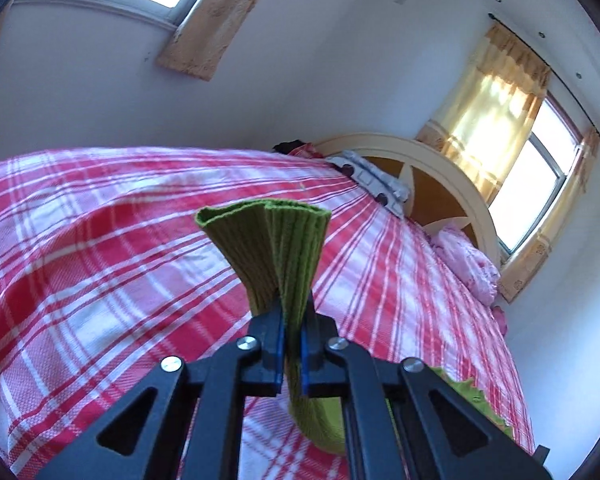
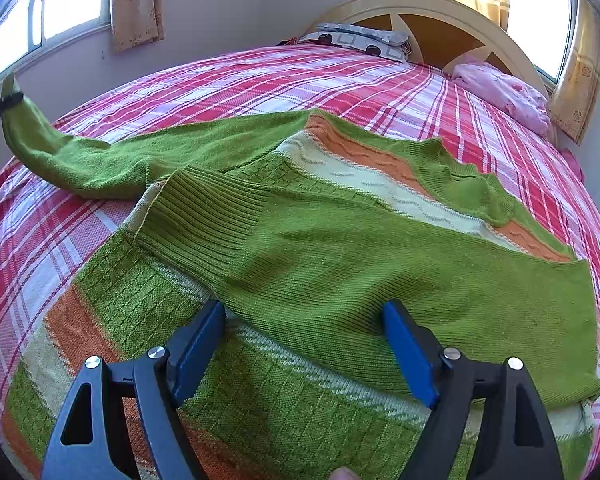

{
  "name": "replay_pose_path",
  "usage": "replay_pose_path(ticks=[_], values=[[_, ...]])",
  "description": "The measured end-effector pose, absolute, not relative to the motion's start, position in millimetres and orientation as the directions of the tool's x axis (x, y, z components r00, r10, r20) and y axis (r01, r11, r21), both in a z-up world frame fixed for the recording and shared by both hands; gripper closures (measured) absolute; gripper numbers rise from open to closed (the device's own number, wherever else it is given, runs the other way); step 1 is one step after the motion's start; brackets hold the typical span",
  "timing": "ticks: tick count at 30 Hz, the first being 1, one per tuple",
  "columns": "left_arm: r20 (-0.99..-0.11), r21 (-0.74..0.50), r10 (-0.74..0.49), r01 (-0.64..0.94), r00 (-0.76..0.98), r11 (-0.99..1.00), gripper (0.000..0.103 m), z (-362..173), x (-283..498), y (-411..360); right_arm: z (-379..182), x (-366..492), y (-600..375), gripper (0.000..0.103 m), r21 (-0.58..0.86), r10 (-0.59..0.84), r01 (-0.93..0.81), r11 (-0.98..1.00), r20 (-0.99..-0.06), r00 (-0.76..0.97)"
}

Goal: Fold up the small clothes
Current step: 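Grasp the sleeve cuff with the left tool and lift it, then carry the sleeve with the left tool across the body onto the folded sleeve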

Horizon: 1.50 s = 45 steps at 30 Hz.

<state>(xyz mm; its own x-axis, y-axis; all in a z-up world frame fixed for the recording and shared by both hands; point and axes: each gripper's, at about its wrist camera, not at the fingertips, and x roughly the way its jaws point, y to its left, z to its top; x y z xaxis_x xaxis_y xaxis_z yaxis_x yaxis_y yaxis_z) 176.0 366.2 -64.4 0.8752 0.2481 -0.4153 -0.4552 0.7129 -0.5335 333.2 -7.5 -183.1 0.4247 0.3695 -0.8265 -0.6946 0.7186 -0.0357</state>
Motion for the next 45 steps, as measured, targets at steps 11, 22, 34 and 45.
replay_pose_path(ticks=[11, 22, 34, 45], values=[[-0.349, -0.503, 0.196, -0.359, 0.916, 0.786, 0.097, -30.5, 205.8, 342.6, -183.3, 336.5, -10.6, 0.021, -0.016, 0.381, -0.685, 0.728, -0.822, 0.424], [-0.311, -0.501, 0.105, -0.257, 0.945, 0.827, 0.097, -0.2, 224.5, 311.5, -169.7, 341.6, -27.8, 0.021, 0.053, 0.414, -0.644, 0.763, -0.806, 0.423], [-0.233, -0.459, -0.001, -0.109, 0.972, 0.882, 0.097, 52.1, 263.2, 255.0, -132.6, 312.5, -104.2, 0.021, 0.065, 0.421, -0.614, 0.787, -0.784, 0.456], [-0.21, -0.435, -0.156, 0.05, 0.965, 0.899, 0.097, 75.7, 301.9, 167.9, -119.2, 280.7, -173.6, 0.021, 0.101, 0.442, -0.581, 0.807, -0.757, 0.482]])
